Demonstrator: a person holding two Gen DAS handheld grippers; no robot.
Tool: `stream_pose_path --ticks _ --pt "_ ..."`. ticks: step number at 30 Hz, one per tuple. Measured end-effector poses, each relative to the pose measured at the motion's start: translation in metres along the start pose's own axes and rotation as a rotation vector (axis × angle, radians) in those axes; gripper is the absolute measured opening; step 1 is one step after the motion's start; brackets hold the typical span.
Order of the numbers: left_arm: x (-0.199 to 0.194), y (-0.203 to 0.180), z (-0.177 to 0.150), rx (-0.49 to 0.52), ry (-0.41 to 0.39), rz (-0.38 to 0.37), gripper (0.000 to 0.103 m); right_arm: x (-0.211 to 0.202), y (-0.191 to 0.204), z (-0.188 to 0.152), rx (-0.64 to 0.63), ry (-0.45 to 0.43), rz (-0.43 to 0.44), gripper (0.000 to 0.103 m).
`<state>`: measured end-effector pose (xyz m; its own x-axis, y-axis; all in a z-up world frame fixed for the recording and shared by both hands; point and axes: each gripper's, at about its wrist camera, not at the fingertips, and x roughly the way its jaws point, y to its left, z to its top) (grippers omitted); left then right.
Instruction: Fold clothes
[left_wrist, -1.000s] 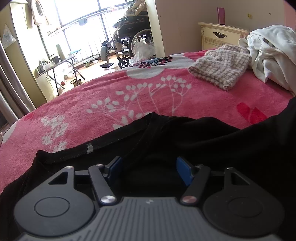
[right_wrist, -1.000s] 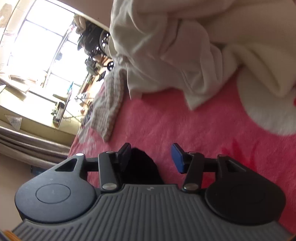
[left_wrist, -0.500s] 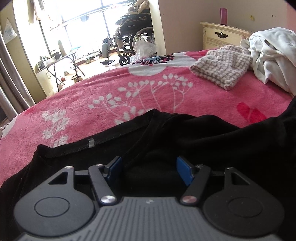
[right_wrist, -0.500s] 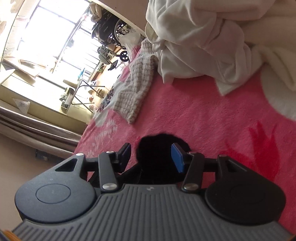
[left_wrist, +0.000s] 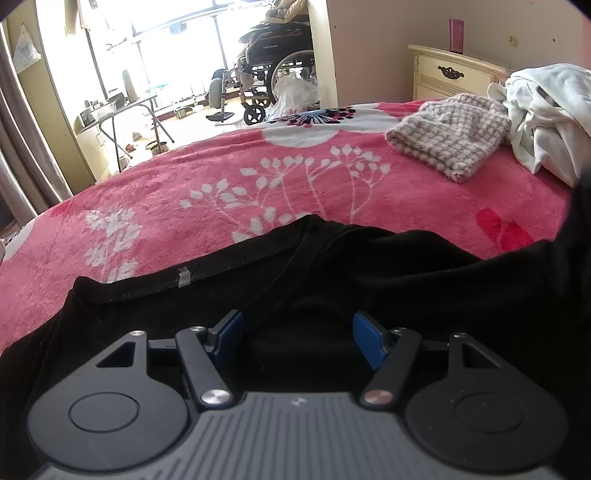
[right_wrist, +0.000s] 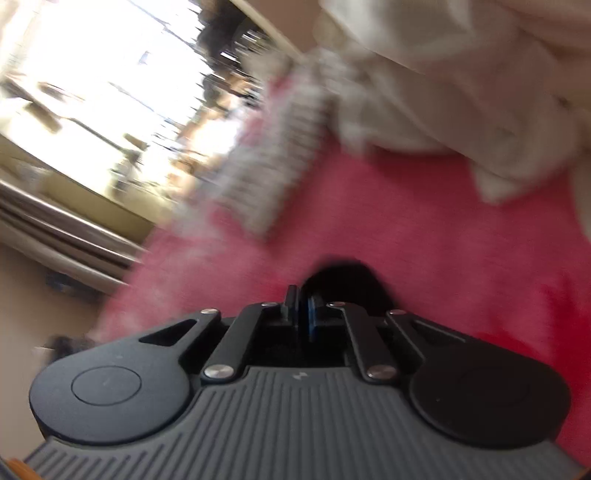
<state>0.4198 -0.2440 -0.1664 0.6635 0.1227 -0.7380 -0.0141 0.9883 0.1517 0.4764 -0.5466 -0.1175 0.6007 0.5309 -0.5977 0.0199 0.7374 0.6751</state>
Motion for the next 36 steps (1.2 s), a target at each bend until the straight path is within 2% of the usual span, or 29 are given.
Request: stream_pose_path --ticks 10,14,19,21,23,25,27,31,35,36 --pt "0.0 0.004 0.0 -0.002 0.005 -0.014 0.067 -0.077 -0.027 -0.045 -0.022 -0.066 -0.065 0.002" --pt "0.0 0.003 -0.001 0.012 0.004 -0.008 0.068 -0.079 -0.066 -0.076 0.129 0.0 -0.05 0.002" --pt "0.0 0.002 0.0 0.026 0.008 -0.005 0.068 -0.077 -0.076 -0.098 0.121 0.104 -0.087 0.008" --pt "-0.001 0.002 0.0 0.031 0.008 -0.006 0.068 -0.087 -0.078 -0.091 0.116 0.067 -0.096 0.01" --pt "0.0 0.002 -0.001 0.038 0.008 -0.005 0.068 -0.097 -0.079 -0.077 0.119 0.002 -0.08 0.017" --pt "0.0 0.001 -0.001 0.043 0.007 0.002 0.069 -0.094 -0.076 -0.056 0.112 -0.032 -0.063 0.036" --pt "0.0 -0.001 -0.001 0.042 0.007 0.007 0.069 -0.075 -0.073 -0.034 0.091 0.002 -0.04 0.049" --pt "0.0 -0.002 -0.002 0.044 0.002 0.011 0.069 -0.024 -0.07 0.002 0.114 0.076 -0.03 0.05" --pt "0.0 -0.001 -0.003 0.043 -0.002 0.008 0.069 0.023 -0.067 0.011 0.088 0.19 -0.032 0.049" --pt "0.0 -0.001 -0.004 0.042 -0.003 0.006 0.069 0.027 -0.063 0.01 0.074 0.198 -0.017 0.045"
